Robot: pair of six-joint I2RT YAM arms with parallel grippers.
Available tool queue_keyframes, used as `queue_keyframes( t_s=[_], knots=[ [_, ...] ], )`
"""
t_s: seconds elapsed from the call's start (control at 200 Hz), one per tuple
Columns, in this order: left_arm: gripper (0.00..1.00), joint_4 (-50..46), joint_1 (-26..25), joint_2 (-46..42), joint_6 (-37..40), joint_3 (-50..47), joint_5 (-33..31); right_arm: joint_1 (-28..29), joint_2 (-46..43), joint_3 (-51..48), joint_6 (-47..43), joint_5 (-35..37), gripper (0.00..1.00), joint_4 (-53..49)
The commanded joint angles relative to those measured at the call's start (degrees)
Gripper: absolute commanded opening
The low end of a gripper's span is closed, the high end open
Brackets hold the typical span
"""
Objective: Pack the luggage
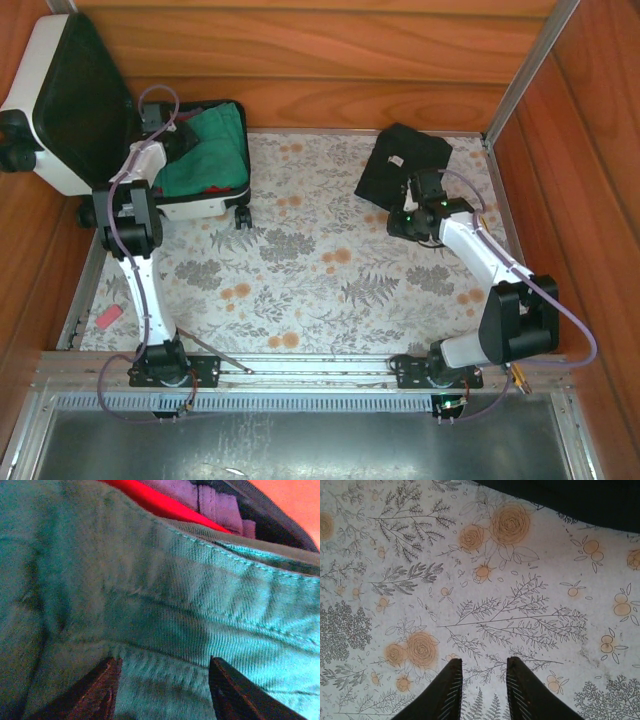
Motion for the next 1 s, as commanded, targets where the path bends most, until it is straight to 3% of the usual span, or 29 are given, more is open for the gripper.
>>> queue_keyframes(
  t_s=[0.0,0.24,0.455,0.565,0.645,0.76,0.995],
  knots=[
    [0.57,8.59,0.79,-8.01,-0.78,-2.99,-1.54,0.03,0.97,1.38,-1.26,0.3,0.3,-1.85],
    [0.53,7.99,-3.25,-8.6,-2.88,3.67,1.41,-0.01,1.61,2.5,-1.4,1.73,0.3,-2.54],
    [0.44,5.67,-5.74,2.96,-3.14,13.81,3.12,0.03,0.7,4.52,-1.86,2.7,0.3,-5.16],
    [0.42,6.57,-7.21,10.15,1.48,18.44,4.49,-0.02,-1.24,5.28,-2.38,4.19,0.3,-6.56],
    [0.39,1.88,-8.62,16.27,5.17,25.46,4.29,0.03,-2.47,6.42,-2.71,5.7,0.3,-7.96],
    [0.33,-9.07,-10.11,23.58,6.4,35.46,-1.26,0.03,-4.36,8.41,-3.56,7.72,0.3,-10.13],
    [0.28,-17.45,-10.03,28.26,6.62,36.89,-3.19,-0.07,-7.09,11.9,-7.02,12.02,0.31,-10.54]
  ],
)
